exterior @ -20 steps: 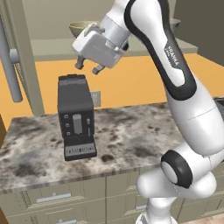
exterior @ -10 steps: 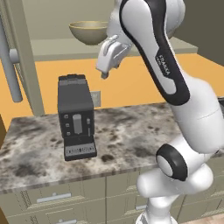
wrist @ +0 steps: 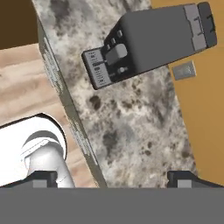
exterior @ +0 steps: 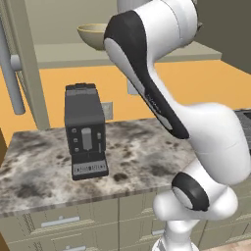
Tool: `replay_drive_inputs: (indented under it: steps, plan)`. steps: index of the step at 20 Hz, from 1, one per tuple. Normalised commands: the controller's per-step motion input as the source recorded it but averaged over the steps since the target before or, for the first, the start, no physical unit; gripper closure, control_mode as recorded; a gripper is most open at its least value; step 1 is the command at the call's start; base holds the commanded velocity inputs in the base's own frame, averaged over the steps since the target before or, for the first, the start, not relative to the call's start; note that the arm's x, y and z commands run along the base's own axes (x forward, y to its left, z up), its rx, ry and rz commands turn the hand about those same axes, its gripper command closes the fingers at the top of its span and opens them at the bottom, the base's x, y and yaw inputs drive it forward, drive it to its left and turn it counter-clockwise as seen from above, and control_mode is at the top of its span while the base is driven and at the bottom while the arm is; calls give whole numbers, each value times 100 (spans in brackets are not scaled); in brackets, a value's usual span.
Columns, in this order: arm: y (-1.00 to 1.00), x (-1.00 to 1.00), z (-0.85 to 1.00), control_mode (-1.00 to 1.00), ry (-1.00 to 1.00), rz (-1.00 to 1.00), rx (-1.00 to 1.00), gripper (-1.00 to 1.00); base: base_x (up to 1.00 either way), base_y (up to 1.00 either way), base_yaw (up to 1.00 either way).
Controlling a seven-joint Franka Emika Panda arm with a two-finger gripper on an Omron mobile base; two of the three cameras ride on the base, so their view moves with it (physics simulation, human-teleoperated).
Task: Move the bowls from the cabinet to the plates on the dining table.
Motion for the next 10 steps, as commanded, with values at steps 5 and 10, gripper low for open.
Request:
replay_drive_inputs:
  steps: [5,10]
  plan:
    - [-52,-3,-38,-100,-37,21,-7,-100,0,0,0]
    - [-31,13,0,-100,-24,12,0,-100,0,0,0]
